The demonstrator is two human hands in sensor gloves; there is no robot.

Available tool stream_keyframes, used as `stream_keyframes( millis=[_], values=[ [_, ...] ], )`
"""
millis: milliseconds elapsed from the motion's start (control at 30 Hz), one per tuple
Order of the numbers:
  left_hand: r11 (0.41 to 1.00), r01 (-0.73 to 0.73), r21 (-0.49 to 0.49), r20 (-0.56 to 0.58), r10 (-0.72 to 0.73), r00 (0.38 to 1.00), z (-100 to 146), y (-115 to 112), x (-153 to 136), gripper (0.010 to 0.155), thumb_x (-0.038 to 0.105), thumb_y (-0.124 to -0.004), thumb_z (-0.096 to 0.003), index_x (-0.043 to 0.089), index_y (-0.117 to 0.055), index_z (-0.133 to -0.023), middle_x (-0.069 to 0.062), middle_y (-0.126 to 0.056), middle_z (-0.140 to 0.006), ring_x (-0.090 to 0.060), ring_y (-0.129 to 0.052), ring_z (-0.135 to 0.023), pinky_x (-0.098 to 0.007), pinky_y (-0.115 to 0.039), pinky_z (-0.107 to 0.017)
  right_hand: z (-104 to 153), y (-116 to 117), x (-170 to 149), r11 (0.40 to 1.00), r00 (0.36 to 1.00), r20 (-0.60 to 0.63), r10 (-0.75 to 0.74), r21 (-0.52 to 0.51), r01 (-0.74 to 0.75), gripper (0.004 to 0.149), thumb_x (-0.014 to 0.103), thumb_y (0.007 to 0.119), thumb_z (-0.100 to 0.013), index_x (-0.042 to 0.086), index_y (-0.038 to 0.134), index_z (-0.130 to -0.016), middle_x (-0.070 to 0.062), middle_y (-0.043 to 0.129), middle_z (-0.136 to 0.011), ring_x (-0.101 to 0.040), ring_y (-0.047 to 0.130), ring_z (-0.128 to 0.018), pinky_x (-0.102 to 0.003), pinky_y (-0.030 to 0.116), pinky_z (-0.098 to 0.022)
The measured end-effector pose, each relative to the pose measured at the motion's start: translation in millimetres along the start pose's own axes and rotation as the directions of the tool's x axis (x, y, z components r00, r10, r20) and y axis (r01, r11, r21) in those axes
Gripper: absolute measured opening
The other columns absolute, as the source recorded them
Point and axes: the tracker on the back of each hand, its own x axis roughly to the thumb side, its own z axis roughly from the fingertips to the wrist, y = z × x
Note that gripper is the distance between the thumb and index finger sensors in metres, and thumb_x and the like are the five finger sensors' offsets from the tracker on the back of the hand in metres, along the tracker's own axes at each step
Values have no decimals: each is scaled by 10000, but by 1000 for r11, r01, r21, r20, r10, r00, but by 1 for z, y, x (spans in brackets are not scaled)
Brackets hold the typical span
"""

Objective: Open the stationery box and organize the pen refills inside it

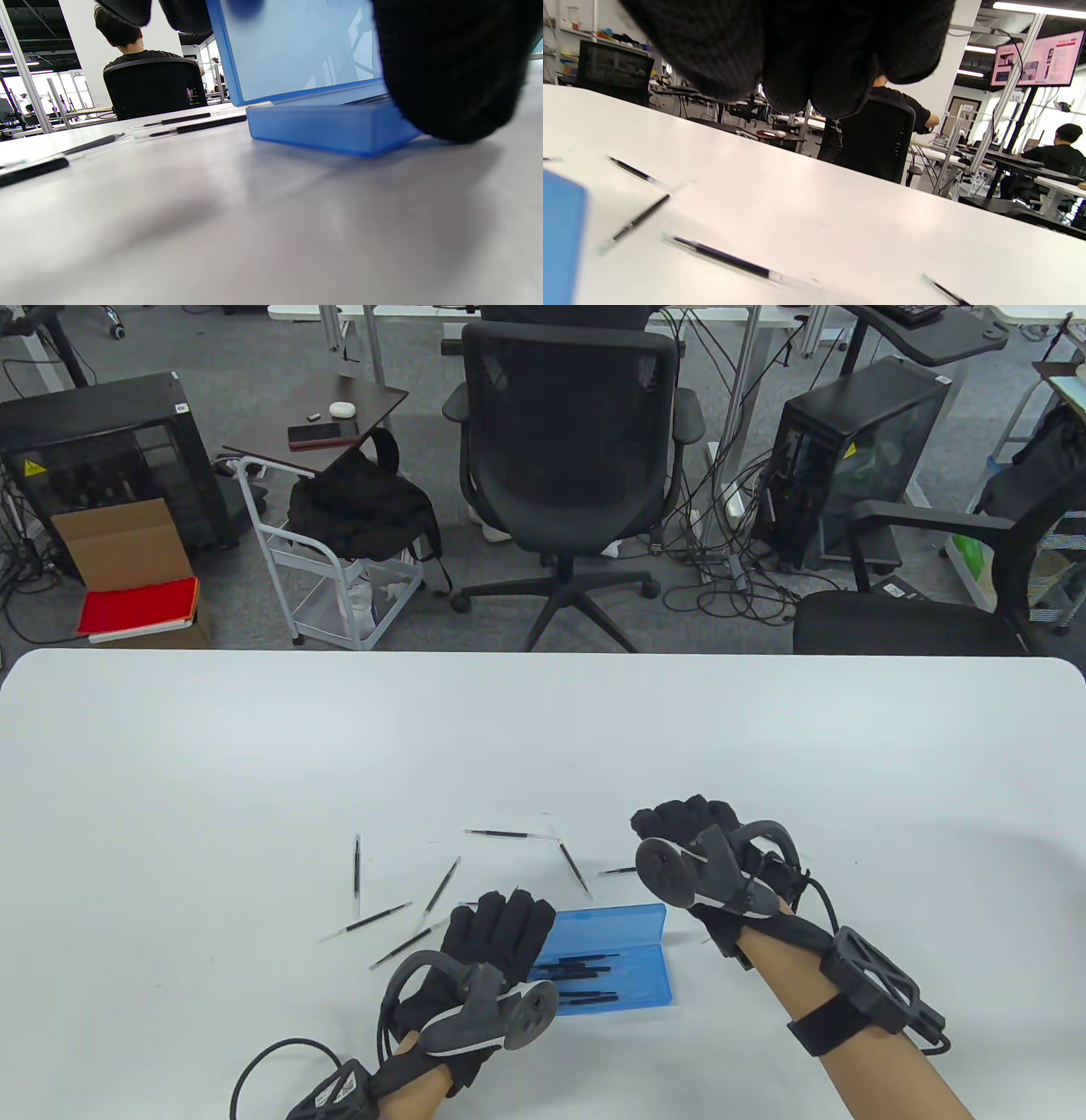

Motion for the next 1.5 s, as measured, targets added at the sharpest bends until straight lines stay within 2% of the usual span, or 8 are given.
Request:
stream_keyframes(
  millis=[167,267,433,833,1233,1500],
  values=[
    [1000,-1,0,1,1,1000,0,0,0,1222,635,-867,-325,155,-108,-1153,-171,-204,-1258,-501,-414,-1136,-655,-471,-802,-15,34,-2,993,999,8,43,107,-44,562,306,922,-438,269,768,-978,-64,932,-959,-316,942,-864,-564,749,-715],
    [1000,-1,0,1,1,1000,0,0,0,1220,634,-868,-326,154,-109,-1152,-171,-204,-1258,-501,-415,-1135,-655,-471,-802,-19,57,3,980,990,49,135,139,-141,565,304,939,-422,292,777,-964,-34,943,-949,-291,948,-865,-551,749,-725],
    [1000,-2,-1,2,2,1000,0,0,0,1221,635,-867,-325,154,-109,-1153,-172,-204,-1258,-500,-416,-1136,-655,-470,-802,-24,73,6,962,976,76,203,168,-213,562,308,944,-413,305,785,-952,-15,956,-932,-272,955,-857,-543,752,-727],
    [1000,1,-1,2,-1,1000,0,0,0,1217,633,-866,-327,154,-111,-1152,-169,-207,-1258,-501,-418,-1135,-654,-472,-802,-30,89,10,950,962,58,266,155,-272,511,304,942,-404,320,818,-900,16,990,-858,-238,980,-793,-532,765,-720],
    [1000,5,-1,1,-5,1000,0,0,0,1221,636,-866,-325,154,-108,-1152,-170,-206,-1258,-501,-418,-1135,-653,-473,-803,-29,91,5,966,972,72,224,114,-231,465,286,942,-396,325,846,-849,38,1027,-786,-208,1016,-732,-522,790,-710],
    [1000,5,-1,0,-5,1000,0,0,0,1221,636,-866,-325,153,-108,-1152,-172,-204,-1258,-500,-417,-1135,-654,-473,-802,-29,92,4,970,975,87,203,122,-212,474,278,934,-402,301,828,-864,25,1018,-785,-221,1010,-731,-541,776,-723]
  ],
)
